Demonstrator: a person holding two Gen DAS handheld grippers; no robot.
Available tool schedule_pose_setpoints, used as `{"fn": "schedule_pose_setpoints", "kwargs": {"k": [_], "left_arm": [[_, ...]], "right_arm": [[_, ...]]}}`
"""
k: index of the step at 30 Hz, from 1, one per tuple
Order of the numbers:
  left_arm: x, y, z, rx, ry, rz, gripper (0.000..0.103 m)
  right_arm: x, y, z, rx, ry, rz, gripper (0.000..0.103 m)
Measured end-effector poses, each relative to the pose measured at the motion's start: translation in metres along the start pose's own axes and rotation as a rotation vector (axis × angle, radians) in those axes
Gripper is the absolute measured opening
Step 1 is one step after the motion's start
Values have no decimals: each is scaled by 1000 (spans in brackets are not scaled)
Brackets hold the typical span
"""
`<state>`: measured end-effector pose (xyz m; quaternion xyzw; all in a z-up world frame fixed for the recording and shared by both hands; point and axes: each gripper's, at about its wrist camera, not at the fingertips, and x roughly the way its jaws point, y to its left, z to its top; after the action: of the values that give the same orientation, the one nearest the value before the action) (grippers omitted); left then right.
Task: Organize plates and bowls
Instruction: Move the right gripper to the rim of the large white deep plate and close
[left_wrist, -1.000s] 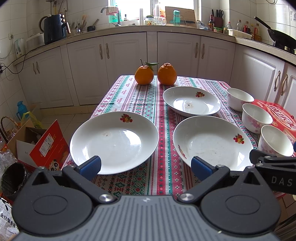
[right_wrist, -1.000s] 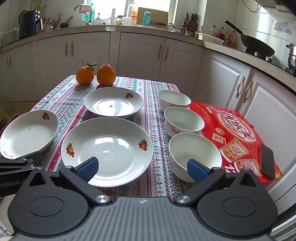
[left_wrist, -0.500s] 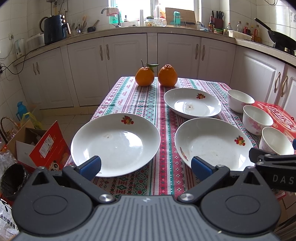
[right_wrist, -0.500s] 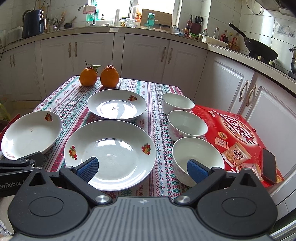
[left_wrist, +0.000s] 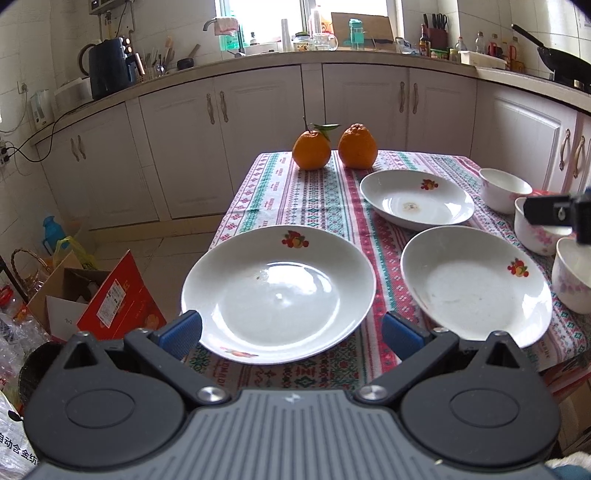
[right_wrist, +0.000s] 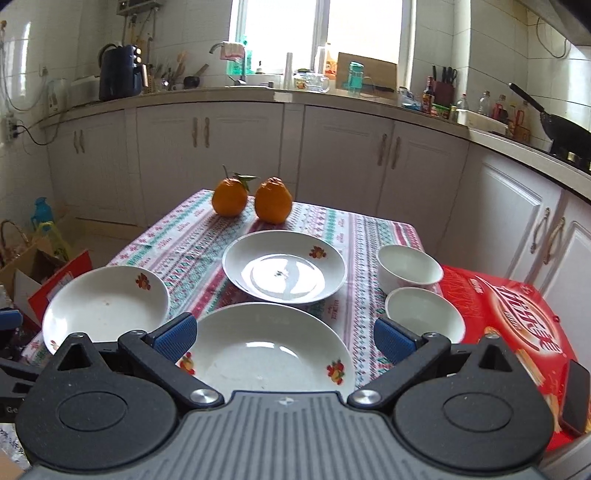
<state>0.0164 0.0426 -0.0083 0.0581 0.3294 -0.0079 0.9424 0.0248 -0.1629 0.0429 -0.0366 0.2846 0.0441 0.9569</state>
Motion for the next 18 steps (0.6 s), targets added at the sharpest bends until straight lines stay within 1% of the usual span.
{"fn": "schedule_pose_setpoints", "kwargs": {"k": [4, 8, 12, 18], "left_arm": [[13, 15, -11, 32, 47, 0, 102], [27, 25, -19, 37, 94, -31, 102], [40, 31, -24, 32, 128, -76, 103], [60, 40, -26, 30, 163, -126, 102]], "right_arm": [[13, 1, 12, -8, 6, 101, 103], [31, 8, 19, -28, 41, 181, 103], [51, 18, 20, -35, 89, 239, 103], [73, 32, 21, -48, 132, 283, 103]]}}
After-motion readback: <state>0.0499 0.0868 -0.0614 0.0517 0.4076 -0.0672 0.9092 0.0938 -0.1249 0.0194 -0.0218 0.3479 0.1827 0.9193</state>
